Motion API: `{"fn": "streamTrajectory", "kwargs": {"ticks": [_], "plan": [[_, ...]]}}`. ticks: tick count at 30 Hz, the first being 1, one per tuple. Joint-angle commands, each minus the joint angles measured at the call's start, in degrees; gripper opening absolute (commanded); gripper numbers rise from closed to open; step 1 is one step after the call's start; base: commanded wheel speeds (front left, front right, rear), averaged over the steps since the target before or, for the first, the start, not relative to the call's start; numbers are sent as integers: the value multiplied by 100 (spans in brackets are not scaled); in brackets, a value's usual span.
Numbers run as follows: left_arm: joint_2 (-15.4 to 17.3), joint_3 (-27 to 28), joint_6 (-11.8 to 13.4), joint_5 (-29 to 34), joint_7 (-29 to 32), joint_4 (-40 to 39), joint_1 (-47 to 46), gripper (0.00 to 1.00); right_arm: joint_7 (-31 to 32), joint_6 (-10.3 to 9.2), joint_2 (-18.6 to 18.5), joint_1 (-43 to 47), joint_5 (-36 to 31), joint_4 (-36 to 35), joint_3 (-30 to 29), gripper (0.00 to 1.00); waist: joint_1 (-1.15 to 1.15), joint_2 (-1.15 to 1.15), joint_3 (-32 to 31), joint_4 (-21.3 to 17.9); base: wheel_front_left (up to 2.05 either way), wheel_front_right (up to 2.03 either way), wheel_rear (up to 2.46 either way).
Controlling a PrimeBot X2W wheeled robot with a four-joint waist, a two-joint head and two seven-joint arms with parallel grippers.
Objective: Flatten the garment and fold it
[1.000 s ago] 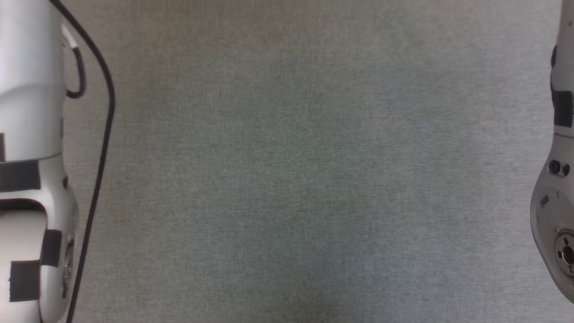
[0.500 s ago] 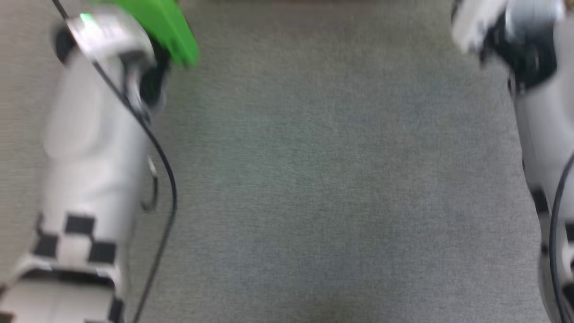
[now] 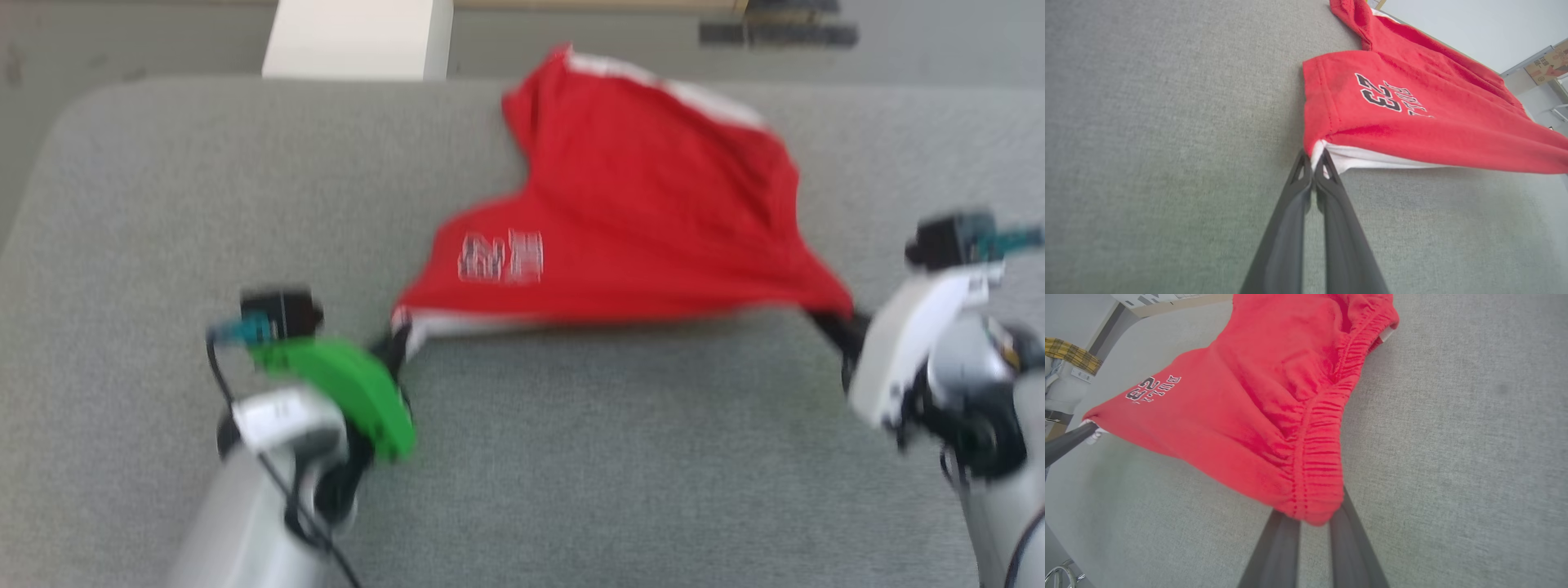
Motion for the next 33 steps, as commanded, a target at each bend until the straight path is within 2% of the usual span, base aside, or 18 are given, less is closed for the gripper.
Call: {"fn": "streamTrajectory", "kwargs": {"ticks": [1,7,11,19,27,33], "plan": [[64,8,117,-74,112,-244,356,0,117,-11,-30,282,9,-204,-97,0,1,0,-489,-168,0,0,0],[298,-239,574,-45,846,-1108,1558,0,613,-11,-44,1275,-116,-869,-286,0,1,0,-702,-220,0,0,0],[447,-364,838,-55,1270,-1416,2201,0,992,-11,-65,1914,-206,-1212,-394,0,1,0,-809,-191,0,0,0],[535,-386,1052,-147,1492,-1701,2781,0,1562,-11,64,2716,-278,-1537,-428,0,1,0,-891,-156,0,0,0],[520,-286,972,-127,1320,-2063,2365,0,1489,-11,257,2530,-332,-1737,-544,0,1,0,-827,-206,0,0,0],[548,-213,930,59,1352,-2071,1279,0,1505,-11,304,1914,-313,-1806,-591,0,1,0,-464,-350,0,0,0]]}}
